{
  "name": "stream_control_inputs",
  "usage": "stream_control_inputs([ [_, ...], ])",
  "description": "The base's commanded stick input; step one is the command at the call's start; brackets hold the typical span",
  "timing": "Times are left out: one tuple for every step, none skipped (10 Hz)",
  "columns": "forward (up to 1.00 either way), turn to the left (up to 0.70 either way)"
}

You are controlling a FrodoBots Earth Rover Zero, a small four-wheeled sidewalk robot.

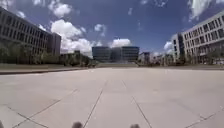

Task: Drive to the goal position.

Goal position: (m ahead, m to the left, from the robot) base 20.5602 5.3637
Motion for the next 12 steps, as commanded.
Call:
stream_control_inputs([
  [0.70,0.00],
  [0.70,0.00],
  [0.70,0.00],
  [0.70,0.00],
  [0.70,0.00],
  [0.70,0.00],
  [0.70,0.00],
  [0.70,0.00],
  [0.70,0.00],
  [0.70,0.00],
  [0.70,0.00],
  [0.70,0.00],
])
